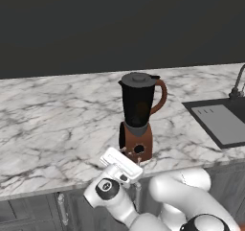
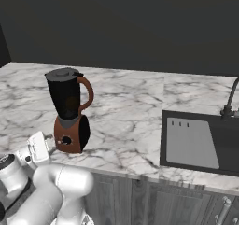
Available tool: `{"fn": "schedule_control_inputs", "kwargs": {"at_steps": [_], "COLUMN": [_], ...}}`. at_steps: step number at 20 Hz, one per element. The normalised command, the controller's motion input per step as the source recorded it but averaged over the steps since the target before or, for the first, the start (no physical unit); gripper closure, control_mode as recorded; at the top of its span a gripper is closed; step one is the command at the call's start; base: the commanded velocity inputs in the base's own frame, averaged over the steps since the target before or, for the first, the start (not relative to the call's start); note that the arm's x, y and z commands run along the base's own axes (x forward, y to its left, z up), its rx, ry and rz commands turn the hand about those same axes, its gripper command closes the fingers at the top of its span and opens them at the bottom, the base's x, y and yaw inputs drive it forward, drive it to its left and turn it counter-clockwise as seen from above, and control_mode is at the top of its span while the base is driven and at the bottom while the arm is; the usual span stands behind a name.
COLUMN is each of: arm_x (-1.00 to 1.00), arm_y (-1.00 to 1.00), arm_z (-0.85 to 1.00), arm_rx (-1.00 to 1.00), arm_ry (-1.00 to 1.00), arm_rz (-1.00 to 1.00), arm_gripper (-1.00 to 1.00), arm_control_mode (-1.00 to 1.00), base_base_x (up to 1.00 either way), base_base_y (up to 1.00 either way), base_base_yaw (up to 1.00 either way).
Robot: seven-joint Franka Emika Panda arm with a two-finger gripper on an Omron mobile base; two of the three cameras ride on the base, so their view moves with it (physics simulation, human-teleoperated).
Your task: Open the blender lid, put the orange in the blender, close the lid, and start the blender.
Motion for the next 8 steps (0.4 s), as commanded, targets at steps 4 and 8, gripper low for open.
{"fn": "schedule_control_inputs", "kwargs": {"at_steps": [4, 8], "arm_x": [-0.64, -0.29], "arm_y": [0.00, 0.00], "arm_z": [0.63, 0.73], "arm_rx": [0.00, 0.00], "arm_ry": [-0.09, -0.06], "arm_rz": [0.00, 0.00], "arm_gripper": [-1.00, -1.00], "arm_control_mode": [-1.00, -1.00], "base_base_x": [0.00, 0.00], "base_base_y": [0.00, 0.00], "base_base_yaw": [0.00, 0.00]}}
